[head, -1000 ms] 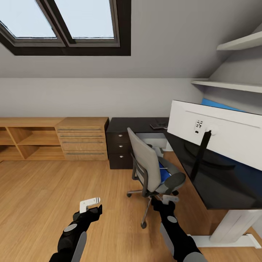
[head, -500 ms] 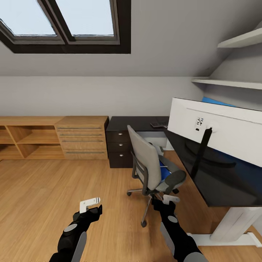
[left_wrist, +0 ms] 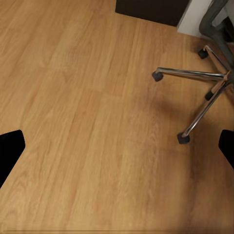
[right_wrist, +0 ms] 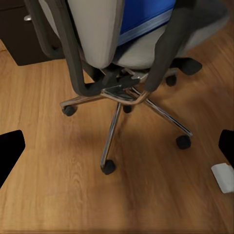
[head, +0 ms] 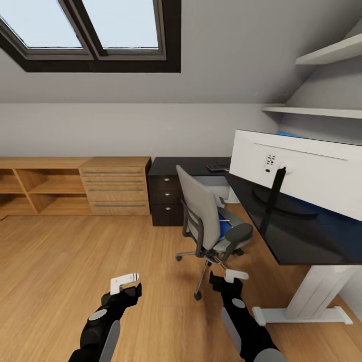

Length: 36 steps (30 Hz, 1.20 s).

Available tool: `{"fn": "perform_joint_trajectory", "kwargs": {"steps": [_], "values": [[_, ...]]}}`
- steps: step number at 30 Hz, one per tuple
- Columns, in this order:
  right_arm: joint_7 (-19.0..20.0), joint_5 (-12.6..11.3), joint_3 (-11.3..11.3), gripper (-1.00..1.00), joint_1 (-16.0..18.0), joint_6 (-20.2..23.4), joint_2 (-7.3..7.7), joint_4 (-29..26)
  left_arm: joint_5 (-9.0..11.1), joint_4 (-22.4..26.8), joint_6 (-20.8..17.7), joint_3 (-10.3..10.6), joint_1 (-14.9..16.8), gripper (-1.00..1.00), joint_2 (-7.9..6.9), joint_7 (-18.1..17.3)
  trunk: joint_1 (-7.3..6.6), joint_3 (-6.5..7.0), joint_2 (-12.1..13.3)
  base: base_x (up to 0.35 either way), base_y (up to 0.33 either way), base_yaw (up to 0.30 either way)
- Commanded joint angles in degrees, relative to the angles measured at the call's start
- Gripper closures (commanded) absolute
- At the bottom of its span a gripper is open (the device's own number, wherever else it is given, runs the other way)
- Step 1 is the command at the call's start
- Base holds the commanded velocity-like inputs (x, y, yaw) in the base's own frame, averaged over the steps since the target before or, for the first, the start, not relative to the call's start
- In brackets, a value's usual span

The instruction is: In the bedroom, organize the workspace by keeping the computer under the desk, ensuring the monitor is on the desk, placing the keyboard on the desk next to the monitor, placing the mouse on the desk next to the keyboard, moving the folder from the swivel chair onto the desk next to the mouse, stacking the notebook on top of the folder with the pen on top of the notebook, and positioning the swivel chair next to the desk.

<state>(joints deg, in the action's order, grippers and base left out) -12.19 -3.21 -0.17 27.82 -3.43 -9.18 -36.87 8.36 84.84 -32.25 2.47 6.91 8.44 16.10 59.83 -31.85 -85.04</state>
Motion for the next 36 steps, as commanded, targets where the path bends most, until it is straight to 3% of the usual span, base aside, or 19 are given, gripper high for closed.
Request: {"fn": "perform_joint_trajectory", "kwargs": {"steps": [1,10,15,18,27,36], "values": [[-0.12,-0.33,-0.01,-1.0,0.04,-0.26,-0.01,0.04,0.61,0.07,-0.18,0.08,0.03,-1.0,-0.01,0.52,0.22,-0.24,-0.45,-0.056,0.0,0.0],[-0.12,-0.3,-0.01,-1.0,0.04,-0.33,0.04,0.1,0.67,0.07,-0.18,0.01,0.03,-1.0,0.0,1.07,2.19,-1.86,-4.06,-0.015,0.0,0.0],[-0.12,-0.29,0.05,-1.0,0.04,-0.3,0.01,0.15,0.95,0.05,-0.12,0.07,0.03,-1.0,0.07,5.74,3.29,-2.76,-6.06,0.0,-0.014,0.0],[-0.1,-0.24,0.07,-1.0,0.04,-0.32,-0.03,0.25,1.02,0.0,-0.1,0.08,0.03,-1.0,0.08,6.6,3.95,-3.29,-7.27,0.0,-0.151,0.0],[-0.03,-0.25,0.22,-1.0,0.04,-0.37,-0.1,0.33,1.13,-0.02,0.08,-0.01,0.03,-1.0,0.0,7.02,5.93,-4.91,-10.87,0.0,-0.093,0.0],[-0.07,0.06,0.04,-1.0,0.41,-0.16,1.42,0.96,1.14,1.09,0.08,-0.06,0.03,-1.0,-0.07,7.02,7.9,-6.53,-14.48,0.0,0.0,0.0]]}}
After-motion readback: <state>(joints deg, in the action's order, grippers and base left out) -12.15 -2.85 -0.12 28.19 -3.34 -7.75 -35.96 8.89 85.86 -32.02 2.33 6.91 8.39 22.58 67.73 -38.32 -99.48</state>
